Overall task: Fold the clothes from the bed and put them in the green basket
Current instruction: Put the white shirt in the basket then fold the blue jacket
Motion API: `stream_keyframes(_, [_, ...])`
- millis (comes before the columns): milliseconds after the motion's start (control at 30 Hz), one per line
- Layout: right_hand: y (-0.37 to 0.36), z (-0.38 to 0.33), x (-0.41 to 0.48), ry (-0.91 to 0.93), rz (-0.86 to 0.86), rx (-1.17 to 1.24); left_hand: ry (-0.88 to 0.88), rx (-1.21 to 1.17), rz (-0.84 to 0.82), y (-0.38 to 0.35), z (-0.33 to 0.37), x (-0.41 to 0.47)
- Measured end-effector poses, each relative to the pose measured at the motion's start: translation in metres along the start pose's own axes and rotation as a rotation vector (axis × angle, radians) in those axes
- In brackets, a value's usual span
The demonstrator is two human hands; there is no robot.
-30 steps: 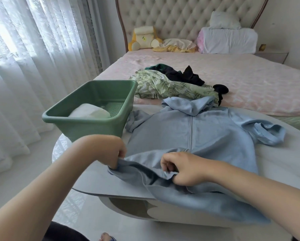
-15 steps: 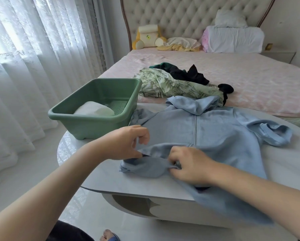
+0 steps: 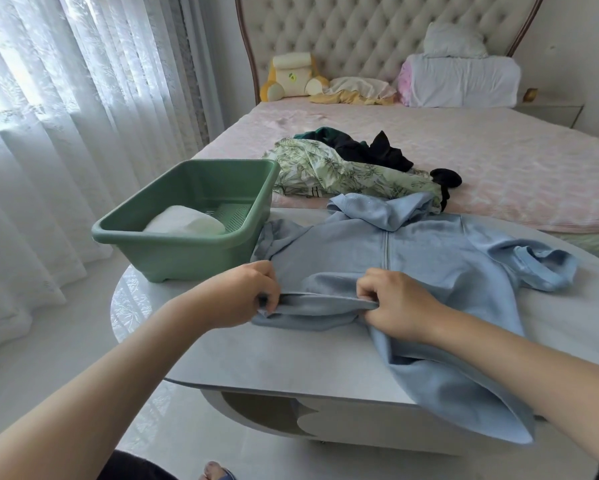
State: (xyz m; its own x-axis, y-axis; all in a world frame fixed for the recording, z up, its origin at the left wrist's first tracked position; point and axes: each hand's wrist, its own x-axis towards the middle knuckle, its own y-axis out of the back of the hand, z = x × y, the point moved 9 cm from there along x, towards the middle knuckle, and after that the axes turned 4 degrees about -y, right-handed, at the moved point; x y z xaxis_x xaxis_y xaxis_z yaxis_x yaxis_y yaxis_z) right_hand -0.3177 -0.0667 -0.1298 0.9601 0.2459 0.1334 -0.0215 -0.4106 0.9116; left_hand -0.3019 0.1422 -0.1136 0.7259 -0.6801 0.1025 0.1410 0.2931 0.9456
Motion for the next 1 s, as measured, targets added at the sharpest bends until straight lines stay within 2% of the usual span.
stream_keyframes(67, [0.002, 0.010, 0.003, -0.061, 0.003, 0.026, 0.035, -0.024, 0.071, 0.000, -0.012, 0.000])
stream_keyframes(200, [0.001, 0.030, 0.007, -0.184, -0.066, 0.191, 0.024, -0.005, -0.056, -0.016, -0.015, 0.000])
stream_keyframes(233, [0.002, 0.035, 0.009, -0.211, -0.067, 0.247, 0.007, 0.003, -0.019, -0.015, -0.013, 0.001])
stream_keyframes(333, [0.002, 0.040, 0.012, -0.263, -0.063, 0.447, -0.057, -0.057, 0.229, 0.008, -0.006, 0.001])
stream_keyframes(400, [0.006, 0.039, 0.012, -0.280, -0.075, 0.581, -0.039, -0.201, 0.306, 0.024, -0.008, -0.001])
stream_keyframes(467, [0.008, 0.033, 0.008, -0.273, -0.157, 0.716, 0.035, -0.465, 0.302, 0.036, -0.013, -0.004])
stream_keyframes(533, [0.007, 0.020, 0.002, -0.238, -0.290, 0.776, 0.120, -0.549, 0.250, 0.044, -0.017, -0.008])
stream_keyframes(600, [0.004, 0.004, -0.006, -0.195, -0.419, 0.725, 0.188, -0.408, 0.157, 0.043, -0.021, -0.011])
stream_keyframes(667, [-0.006, -0.012, -0.017, -0.170, -0.554, 0.589, 0.234, -0.276, 0.004, 0.033, -0.024, -0.012])
stream_keyframes(733, [-0.018, -0.019, -0.025, -0.141, -0.628, 0.349, 0.303, -0.157, -0.237, 0.012, -0.029, -0.018])
stream_keyframes(800, [-0.021, -0.022, -0.023, -0.058, -0.538, 0.028, 0.347, -0.067, -0.446, -0.006, -0.028, -0.027])
stream_keyframes(867, [-0.017, -0.029, -0.019, 0.046, -0.335, -0.159, 0.353, -0.075, -0.507, -0.014, -0.023, -0.032])
stream_keyframes(933, [-0.013, -0.046, -0.024, 0.203, -0.119, -0.129, 0.335, -0.040, -0.475, -0.011, -0.017, -0.032])
stream_keyframes(1000, [-0.013, -0.065, -0.037, 0.323, -0.032, -0.031, 0.298, 0.056, -0.389, -0.007, -0.015, -0.026])
